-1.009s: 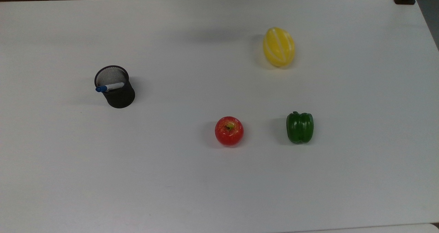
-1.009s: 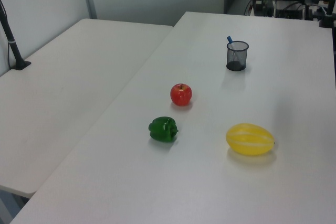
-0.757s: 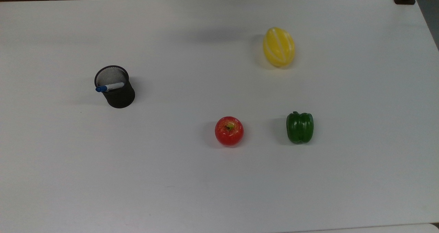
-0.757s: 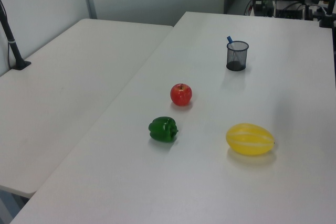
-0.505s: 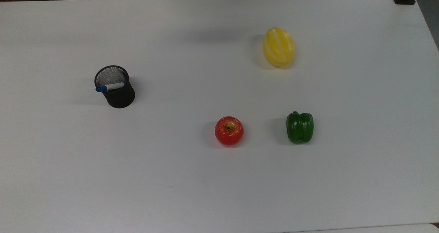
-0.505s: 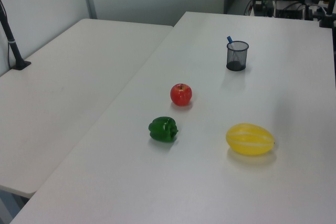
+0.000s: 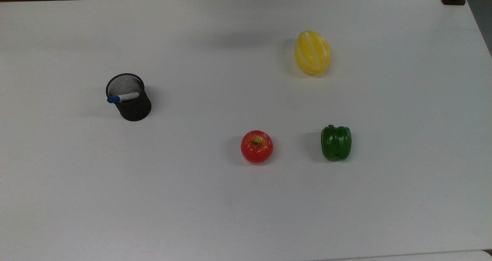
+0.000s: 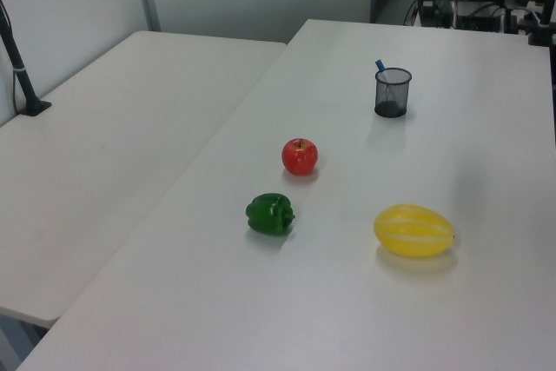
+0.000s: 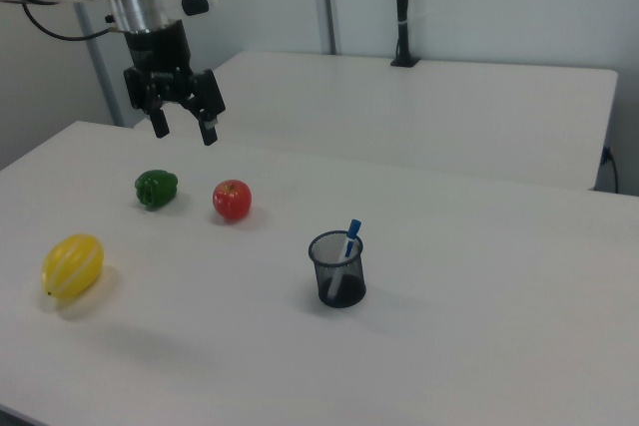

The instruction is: Take marker pen

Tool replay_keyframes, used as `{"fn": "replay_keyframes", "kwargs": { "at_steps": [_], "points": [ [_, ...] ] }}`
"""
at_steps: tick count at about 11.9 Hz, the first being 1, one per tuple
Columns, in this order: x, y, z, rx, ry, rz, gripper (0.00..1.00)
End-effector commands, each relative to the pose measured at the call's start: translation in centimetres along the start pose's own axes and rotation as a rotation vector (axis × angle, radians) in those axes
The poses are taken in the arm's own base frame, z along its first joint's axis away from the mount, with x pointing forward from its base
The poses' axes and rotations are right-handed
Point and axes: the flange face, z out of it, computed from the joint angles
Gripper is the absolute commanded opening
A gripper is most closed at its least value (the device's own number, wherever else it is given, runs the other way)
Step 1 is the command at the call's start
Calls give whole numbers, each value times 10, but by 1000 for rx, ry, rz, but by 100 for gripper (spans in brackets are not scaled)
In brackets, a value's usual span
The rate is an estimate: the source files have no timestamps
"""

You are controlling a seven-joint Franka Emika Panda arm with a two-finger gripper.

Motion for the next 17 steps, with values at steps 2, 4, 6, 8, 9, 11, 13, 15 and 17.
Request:
{"fn": "replay_keyframes", "kwargs": {
  "at_steps": [2,4,6,8,9,11,13,15,17],
  "points": [
    [-1,48,0,-2,-1,16,100],
    [-2,69,3,-16,-2,38,100],
    [6,82,13,-21,5,54,100],
    [22,95,29,-27,43,81,100],
    [33,103,36,-30,77,96,100],
    [42,120,47,-36,121,118,100],
    [61,127,69,-43,157,122,100],
    [75,131,92,-45,161,119,100],
    [86,133,116,-76,160,107,100]
  ]
}}
